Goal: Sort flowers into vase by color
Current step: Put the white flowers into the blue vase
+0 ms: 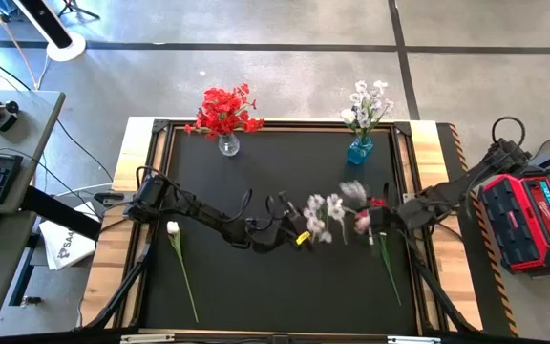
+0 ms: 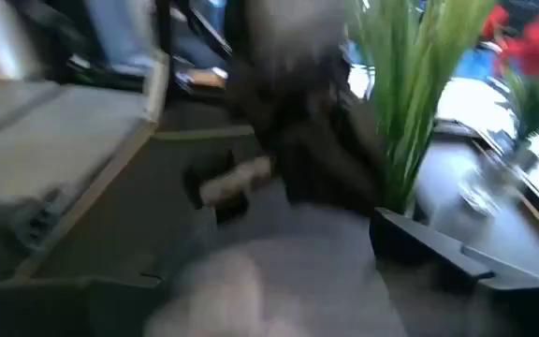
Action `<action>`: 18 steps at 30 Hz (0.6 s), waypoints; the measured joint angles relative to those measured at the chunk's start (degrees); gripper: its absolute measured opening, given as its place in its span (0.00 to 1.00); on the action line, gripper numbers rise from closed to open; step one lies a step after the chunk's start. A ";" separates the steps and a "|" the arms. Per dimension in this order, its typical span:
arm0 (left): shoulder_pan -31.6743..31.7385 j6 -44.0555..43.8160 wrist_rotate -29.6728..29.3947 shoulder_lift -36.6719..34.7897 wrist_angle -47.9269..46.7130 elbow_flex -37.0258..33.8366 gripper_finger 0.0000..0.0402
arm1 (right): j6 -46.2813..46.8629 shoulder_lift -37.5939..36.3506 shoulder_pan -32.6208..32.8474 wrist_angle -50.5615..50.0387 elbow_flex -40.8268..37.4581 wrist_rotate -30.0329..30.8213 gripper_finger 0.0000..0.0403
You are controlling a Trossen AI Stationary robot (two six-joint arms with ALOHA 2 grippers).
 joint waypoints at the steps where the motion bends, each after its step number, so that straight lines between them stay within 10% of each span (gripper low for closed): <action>1: 0.05 0.21 -2.60 0.00 0.11 0.00 0.01 | 0.94 0.18 -0.12 -0.38 -0.65 1.62 0.64; 7: 0.52 0.19 -3.73 0.00 0.11 0.00 0.03 | -0.37 4.12 -1.41 13.04 -5.83 12.59 0.66; 18: 0.69 0.49 -3.01 0.00 -0.26 0.00 0.04 | -0.99 10.16 -8.25 24.19 -6.35 11.79 0.51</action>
